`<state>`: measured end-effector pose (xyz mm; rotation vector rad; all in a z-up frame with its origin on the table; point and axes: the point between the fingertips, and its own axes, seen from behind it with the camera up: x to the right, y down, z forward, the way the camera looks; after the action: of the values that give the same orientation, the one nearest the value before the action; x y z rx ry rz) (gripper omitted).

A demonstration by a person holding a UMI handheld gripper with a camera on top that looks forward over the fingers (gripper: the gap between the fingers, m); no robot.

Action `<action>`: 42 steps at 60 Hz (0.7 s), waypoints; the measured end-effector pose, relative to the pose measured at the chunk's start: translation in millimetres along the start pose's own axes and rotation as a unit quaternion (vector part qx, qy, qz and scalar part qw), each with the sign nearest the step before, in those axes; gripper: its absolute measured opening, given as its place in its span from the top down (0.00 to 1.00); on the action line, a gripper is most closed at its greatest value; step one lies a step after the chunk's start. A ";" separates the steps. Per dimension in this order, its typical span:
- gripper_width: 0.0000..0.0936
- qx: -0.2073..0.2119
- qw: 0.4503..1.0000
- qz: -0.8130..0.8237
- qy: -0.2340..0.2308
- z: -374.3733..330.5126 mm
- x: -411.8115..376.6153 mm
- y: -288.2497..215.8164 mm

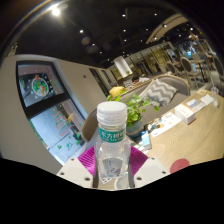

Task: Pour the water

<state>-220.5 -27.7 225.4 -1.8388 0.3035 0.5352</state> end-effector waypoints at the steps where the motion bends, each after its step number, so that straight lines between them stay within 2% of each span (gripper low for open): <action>1: 0.57 0.003 1.000 -0.022 0.009 1.5 9.4 -3.0; 9: 0.57 0.008 0.984 -0.160 0.075 -2.9 87.0 -11.8; 15: 0.57 -0.013 0.972 -0.209 0.102 1.8 140.6 6.5; 25: 0.56 -0.042 0.964 -0.232 0.122 6.7 200.1 38.7; 39: 0.55 -0.084 0.961 -0.232 0.126 13.7 238.8 87.5; 42: 0.55 -0.073 0.962 -0.233 0.121 11.2 236.9 86.4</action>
<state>-58.1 -32.1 32.3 -2.0360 -0.0157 0.0045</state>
